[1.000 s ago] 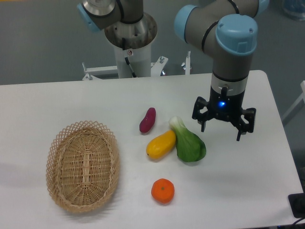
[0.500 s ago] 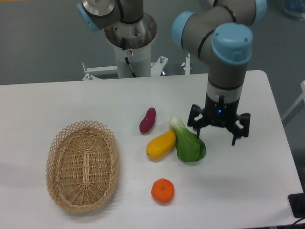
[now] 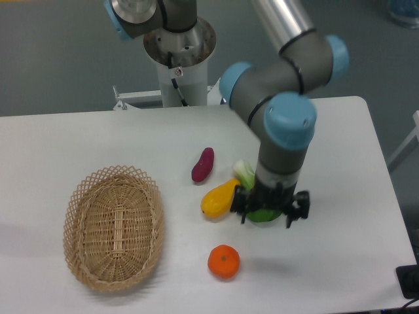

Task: Pick up the orange from the table
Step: 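Lower the gripper over the orange and close on it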

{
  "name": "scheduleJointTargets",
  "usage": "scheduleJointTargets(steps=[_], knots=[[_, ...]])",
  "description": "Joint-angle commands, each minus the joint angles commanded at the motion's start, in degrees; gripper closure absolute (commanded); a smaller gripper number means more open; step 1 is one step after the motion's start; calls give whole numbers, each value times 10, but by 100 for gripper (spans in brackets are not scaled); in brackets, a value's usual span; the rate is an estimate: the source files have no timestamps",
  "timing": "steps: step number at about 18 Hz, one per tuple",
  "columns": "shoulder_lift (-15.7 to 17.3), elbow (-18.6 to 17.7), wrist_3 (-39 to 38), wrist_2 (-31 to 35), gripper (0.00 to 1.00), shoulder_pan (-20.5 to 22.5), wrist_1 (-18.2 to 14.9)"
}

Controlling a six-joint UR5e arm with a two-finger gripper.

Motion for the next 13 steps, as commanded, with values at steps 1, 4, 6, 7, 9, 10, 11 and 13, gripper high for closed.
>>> scheduleJointTargets(steps=[1,4,6,7,9,10,11,13], knots=[[-4,-1,2,0,0,-3,3],[-13,-1,-25,-4,0,-13,4],[-29,-1,-66,2,0,-22,45],[-33,1,-75,15,0,-27,74],[-32,-4,-90,11,0,-29,76],[-37,-3,-98,15,0,-33,81],[-43,0,-112,16,0,-36,85],[-42,-11,-120,58,0,-44,91]])
